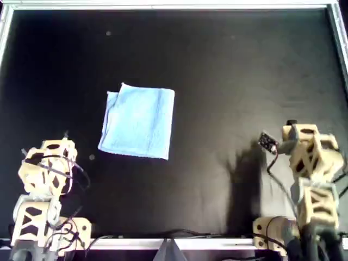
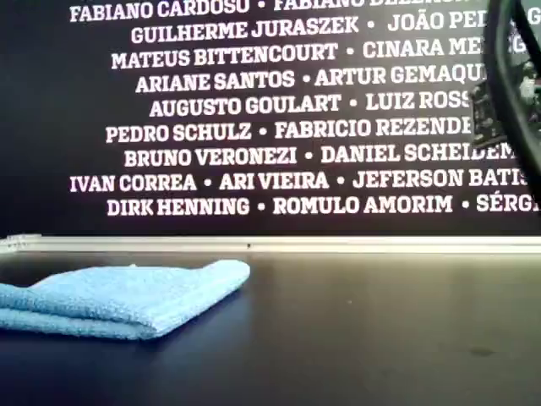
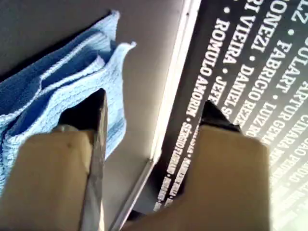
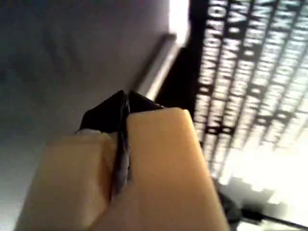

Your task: Fold a cloth

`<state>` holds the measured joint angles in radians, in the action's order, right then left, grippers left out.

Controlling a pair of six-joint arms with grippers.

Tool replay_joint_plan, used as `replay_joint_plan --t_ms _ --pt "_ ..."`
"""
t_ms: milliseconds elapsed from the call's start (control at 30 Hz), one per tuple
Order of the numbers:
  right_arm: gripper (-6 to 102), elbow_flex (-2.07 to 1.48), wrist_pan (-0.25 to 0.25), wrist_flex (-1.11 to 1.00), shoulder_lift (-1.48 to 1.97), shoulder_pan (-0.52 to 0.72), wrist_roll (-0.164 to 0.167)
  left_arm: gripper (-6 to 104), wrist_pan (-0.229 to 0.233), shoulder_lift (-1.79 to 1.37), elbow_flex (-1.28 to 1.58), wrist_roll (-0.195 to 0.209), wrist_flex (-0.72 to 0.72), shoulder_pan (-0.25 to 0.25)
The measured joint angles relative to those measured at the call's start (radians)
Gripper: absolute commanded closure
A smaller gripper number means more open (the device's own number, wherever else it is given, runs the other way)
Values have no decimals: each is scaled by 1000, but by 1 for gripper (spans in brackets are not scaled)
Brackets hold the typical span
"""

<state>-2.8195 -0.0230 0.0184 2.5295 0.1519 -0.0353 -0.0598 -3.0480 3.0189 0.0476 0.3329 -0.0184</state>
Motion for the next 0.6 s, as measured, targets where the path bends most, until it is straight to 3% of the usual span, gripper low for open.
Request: replay_joint_plan --t_ms 267,600 --pt "97 -199 3 -11 454 -5 6 30 0 0 0 0 0 0" --pt "97 -202 3 -2 546 -6 2 30 0 0 0 0 0 0"
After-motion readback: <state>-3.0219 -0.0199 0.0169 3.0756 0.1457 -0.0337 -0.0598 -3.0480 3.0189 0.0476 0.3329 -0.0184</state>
